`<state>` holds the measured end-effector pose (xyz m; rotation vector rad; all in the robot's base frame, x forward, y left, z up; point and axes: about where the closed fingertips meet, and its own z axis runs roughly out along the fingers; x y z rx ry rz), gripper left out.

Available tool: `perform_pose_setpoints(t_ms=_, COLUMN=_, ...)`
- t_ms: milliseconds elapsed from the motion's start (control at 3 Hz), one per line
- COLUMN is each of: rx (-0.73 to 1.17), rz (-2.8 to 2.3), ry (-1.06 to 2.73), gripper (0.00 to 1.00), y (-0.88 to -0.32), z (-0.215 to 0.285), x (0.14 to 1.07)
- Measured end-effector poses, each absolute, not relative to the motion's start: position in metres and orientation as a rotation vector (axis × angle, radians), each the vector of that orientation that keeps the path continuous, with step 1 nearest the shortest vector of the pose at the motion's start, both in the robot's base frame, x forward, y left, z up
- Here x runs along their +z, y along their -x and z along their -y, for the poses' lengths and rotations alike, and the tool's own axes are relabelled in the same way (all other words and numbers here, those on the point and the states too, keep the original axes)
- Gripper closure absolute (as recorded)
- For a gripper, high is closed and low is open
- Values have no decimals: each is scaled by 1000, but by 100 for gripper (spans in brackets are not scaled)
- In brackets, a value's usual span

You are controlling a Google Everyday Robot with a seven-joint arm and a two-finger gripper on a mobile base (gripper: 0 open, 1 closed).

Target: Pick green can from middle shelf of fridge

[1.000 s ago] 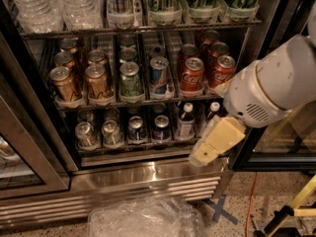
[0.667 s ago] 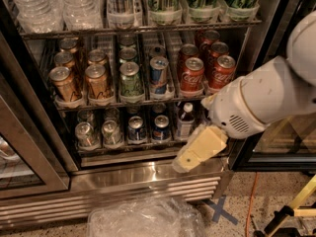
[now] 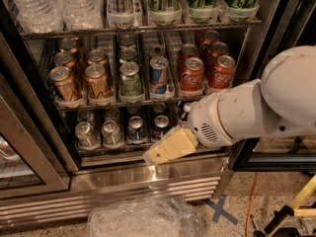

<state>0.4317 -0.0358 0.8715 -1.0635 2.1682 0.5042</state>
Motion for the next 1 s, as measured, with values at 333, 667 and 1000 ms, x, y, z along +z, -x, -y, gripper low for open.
perform_pose_setpoints(t_ms=333, rx=504, rz=-2168, ry=1063, gripper=0, y=-432, z=36, x=872)
perform_pose_setpoints(t_ms=667, rx=526, rz=-2146, ry=1046, gripper=0, y=-438, z=31, x=868)
perform_pose_setpoints(t_ms=1000, rx=523, rz=-2075, ry=972, gripper=0, y=-446, z=23, x=876)
